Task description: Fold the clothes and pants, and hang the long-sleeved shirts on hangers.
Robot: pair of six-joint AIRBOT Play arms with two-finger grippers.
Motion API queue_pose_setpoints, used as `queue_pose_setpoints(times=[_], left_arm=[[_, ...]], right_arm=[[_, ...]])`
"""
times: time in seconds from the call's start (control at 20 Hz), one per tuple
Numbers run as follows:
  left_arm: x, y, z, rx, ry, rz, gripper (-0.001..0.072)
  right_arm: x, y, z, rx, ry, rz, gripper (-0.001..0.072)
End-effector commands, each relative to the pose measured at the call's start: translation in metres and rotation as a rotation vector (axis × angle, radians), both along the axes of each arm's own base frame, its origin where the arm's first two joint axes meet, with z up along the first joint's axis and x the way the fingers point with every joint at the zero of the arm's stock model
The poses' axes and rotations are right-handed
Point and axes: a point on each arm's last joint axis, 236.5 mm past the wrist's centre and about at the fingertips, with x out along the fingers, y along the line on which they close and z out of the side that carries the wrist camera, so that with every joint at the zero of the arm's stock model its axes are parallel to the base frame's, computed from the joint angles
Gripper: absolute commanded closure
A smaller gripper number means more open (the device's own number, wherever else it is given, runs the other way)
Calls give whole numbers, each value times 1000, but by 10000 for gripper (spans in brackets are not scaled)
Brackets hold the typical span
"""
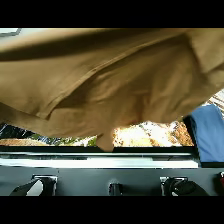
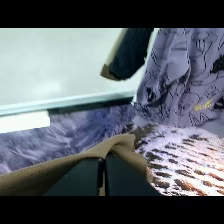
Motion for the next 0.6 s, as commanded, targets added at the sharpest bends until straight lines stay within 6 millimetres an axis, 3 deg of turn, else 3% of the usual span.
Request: queue_pose_setpoints(times=[0.0, 0.15, 0.3, 0.45, 0.55], left_arm=[[34, 6, -75, -72, 188, -11, 695], [99, 9, -180, -125, 331, -28, 695], [154, 17, -294, -196, 456, 28, 695], [189, 28, -374, -228, 513, 80, 694], [203, 34, -407, -244, 520, 109, 693]], right_arm=[[91, 36, -67, -61, 135, -21, 688], [181, 88, -176, -80, 303, 22, 687], [235, 138, -303, -48, 484, 93, 687], [238, 177, -418, 142, 721, 159, 687], [225, 197, -464, 308, 860, 186, 686]])
